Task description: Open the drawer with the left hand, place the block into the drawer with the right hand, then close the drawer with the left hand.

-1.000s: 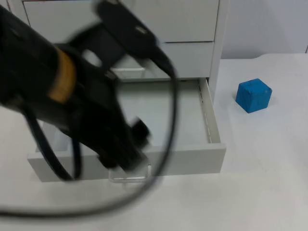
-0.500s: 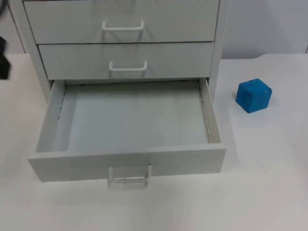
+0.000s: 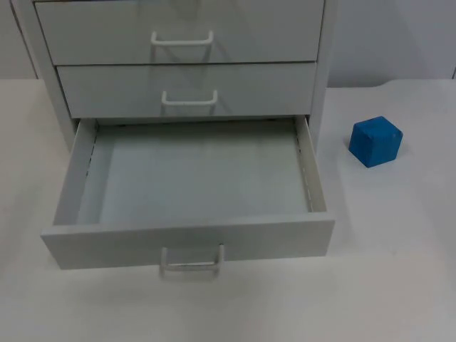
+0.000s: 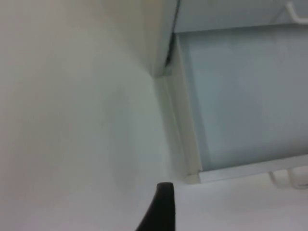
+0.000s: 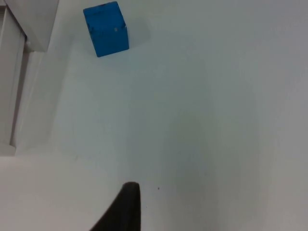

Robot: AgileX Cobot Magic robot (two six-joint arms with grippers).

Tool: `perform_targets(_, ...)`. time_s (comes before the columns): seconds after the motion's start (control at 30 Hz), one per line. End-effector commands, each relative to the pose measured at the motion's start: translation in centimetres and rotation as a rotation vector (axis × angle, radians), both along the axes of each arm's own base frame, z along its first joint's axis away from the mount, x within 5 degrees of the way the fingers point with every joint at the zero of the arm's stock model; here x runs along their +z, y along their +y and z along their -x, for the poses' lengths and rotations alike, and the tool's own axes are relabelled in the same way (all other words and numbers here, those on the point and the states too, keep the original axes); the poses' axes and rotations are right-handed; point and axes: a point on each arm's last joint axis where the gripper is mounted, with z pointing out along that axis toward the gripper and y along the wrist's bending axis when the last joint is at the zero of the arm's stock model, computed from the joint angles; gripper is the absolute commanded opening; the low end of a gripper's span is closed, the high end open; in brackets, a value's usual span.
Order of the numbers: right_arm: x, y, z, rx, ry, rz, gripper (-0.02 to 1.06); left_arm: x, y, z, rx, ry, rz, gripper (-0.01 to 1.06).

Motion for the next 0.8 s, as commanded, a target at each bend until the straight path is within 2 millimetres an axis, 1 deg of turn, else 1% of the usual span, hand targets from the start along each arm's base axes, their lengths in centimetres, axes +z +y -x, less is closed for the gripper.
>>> perform_targets(0.0,0.0,-0.1,0.1,-0.011,0.004,-0.007,1.05,0.7,-0.1,0.9,-0.017,-0.029,0.024,0.79)
perform_targets(0.1,0.0,-0.1,0.1,-0.011,0.010,-0.009,1.05,1.5,-0.1,2.3,-0.033,-0.071,0.021,0.79)
perform_targets(0.17,0.0,-0.1,0.1,-0.011,0.012,-0.012,1.05,2.2,0.0,3.7,-0.040,-0.118,0.019,0.79)
perform_targets(0.2,0.0,-0.1,0.1,-0.011,0.012,-0.012,1.05,2.2,0.0,3.7,-0.040,-0.118,0.019,0.79)
perform_targets(0.37,0.0,-0.1,0.1,-0.011,0.012,-0.012,1.05,3.1,0.2,5.7,-0.051,-0.179,0.007,0.79)
perform_targets(0.5,-0.1,-0.1,0.2,-0.012,0.016,-0.012,1.05,3.0,0.2,6.4,-0.071,-0.170,-0.010,0.80)
perform_targets(0.57,-0.1,-0.1,0.2,-0.010,0.015,-0.010,1.05,2.9,0.2,6.6,-0.092,-0.157,-0.028,0.91)
perform_targets(0.6,-0.1,-0.1,0.2,-0.010,0.015,-0.010,1.05,2.9,0.2,6.6,-0.092,-0.157,-0.028,0.91)
perform_targets(0.67,-0.1,-0.1,0.2,-0.010,0.015,-0.010,1.05,2.9,0.2,6.7,-0.092,-0.155,-0.031,1.05)
perform_targets(0.77,0.0,0.0,-0.2,0.027,0.023,0.018,1.05,2.9,0.2,6.8,-0.094,-0.147,-0.028,1.05)
